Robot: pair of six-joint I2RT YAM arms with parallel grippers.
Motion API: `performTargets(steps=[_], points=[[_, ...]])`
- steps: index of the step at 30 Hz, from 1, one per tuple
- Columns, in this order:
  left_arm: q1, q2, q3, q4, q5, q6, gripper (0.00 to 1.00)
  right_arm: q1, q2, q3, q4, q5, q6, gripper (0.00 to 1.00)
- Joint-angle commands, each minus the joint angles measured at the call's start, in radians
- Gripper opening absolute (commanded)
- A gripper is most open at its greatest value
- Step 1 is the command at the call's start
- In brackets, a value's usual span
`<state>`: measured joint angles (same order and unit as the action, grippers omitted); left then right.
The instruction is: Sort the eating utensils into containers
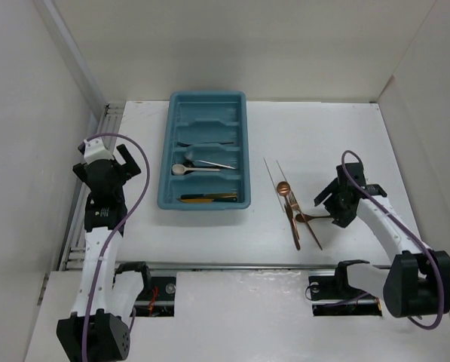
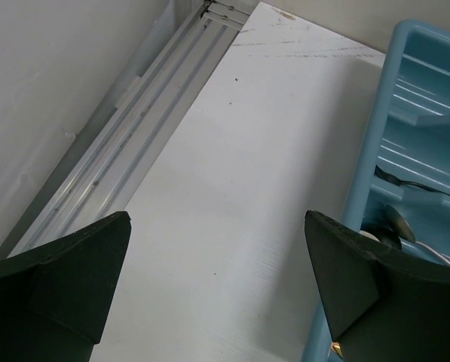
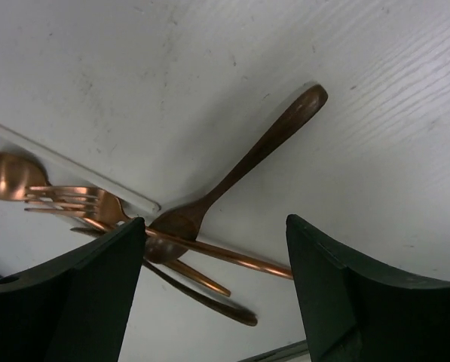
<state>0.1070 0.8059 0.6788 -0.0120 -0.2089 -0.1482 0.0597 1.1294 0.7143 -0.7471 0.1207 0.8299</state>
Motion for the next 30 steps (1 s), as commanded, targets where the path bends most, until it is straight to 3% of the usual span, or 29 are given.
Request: performTargets(steps=[1,4,10,14,15,19,24,30], points=[[0.007,-0.031,-0.007,0.049,0.000,-0.007,1.00,-0.004,0.053,-0.038,0.084,-0.030,0.190,0.80],[0.007,-0.031,-0.007,0.029,-0.021,0.004,1.00,-0.014,0.133,-0.059,0.139,-0.070,0.216,0.76],[0.007,-0.031,0.002,0.029,-0.030,0.015,1.00,-0.014,0.219,-0.069,0.164,-0.058,0.262,0.53],[0.007,-0.031,0.011,0.020,-0.050,0.024,1.00,-0.034,0.228,-0.059,0.155,-0.047,0.262,0.31],[0.007,-0.031,0.011,0.020,-0.059,0.024,1.00,-0.046,0.228,-0.059,0.155,-0.047,0.262,0.20],[0.007,-0.031,0.011,0.020,-0.070,0.033,1.00,-0.075,0.239,-0.049,0.146,-0.047,0.252,0.00],[0.007,-0.031,0.011,0.020,-0.070,0.042,1.00,-0.075,0.224,0.002,0.103,0.031,0.210,0.00],[0.007,-0.031,0.011,0.029,-0.080,0.042,1.00,-0.061,0.155,0.232,0.008,0.307,0.030,0.00]])
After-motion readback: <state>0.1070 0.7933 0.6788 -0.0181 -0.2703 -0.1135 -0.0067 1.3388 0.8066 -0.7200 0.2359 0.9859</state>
